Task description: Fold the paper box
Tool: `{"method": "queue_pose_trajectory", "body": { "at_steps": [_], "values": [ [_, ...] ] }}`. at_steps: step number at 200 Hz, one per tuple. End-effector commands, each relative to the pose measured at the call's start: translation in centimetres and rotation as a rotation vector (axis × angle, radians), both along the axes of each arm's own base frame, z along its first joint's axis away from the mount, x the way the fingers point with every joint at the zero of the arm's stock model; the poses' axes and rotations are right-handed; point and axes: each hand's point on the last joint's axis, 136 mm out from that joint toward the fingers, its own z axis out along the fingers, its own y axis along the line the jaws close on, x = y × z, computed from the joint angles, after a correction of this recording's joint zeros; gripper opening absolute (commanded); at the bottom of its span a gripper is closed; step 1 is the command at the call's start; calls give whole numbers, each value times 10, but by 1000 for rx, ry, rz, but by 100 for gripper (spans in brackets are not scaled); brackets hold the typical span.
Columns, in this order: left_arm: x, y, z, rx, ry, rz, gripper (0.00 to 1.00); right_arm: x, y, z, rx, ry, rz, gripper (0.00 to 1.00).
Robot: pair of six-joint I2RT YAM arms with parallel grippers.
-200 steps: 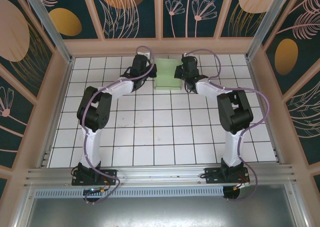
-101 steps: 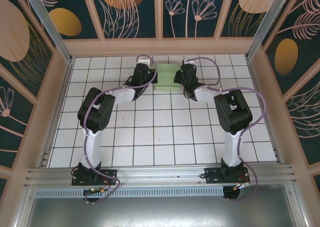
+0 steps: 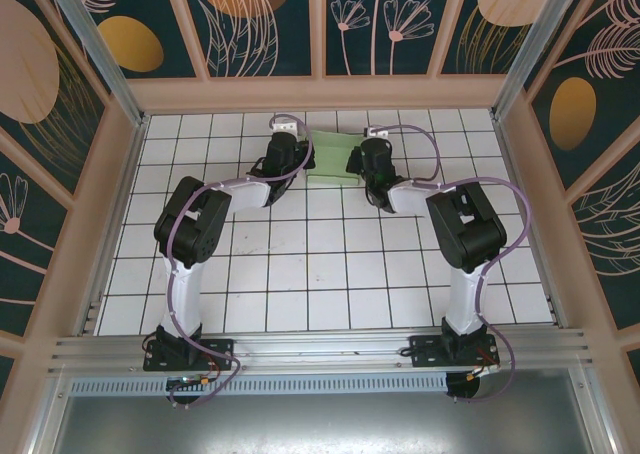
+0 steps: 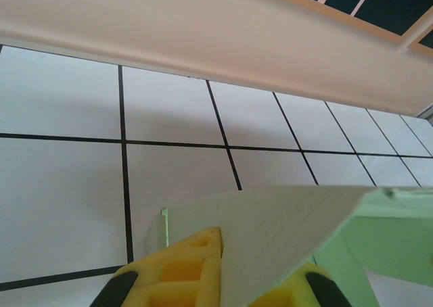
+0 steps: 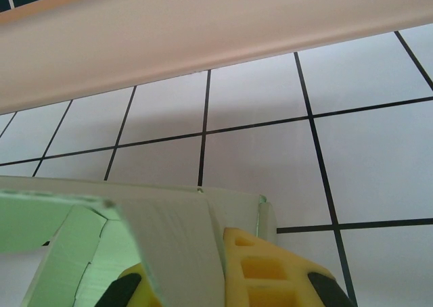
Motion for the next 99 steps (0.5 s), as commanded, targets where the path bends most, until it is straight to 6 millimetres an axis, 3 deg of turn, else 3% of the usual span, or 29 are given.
{"method": "queue_pose_trajectory", "body": {
  "at_steps": [1,38,68,99],
  "values": [
    [-11,0,-10,-15,59,7,0,-9,6,3,41,-7,0,0],
    [-11,-3,-10,-40,84,5,0,-10,6,0,44,1,-2,0],
    [-6,-13,3,-57,121,-19,0,-5,6,11,41,-20,-6,0],
    [-7,-11,7,-47,133,-12,0,-5,7,7,56,-6,-2,0]
  ]
}}
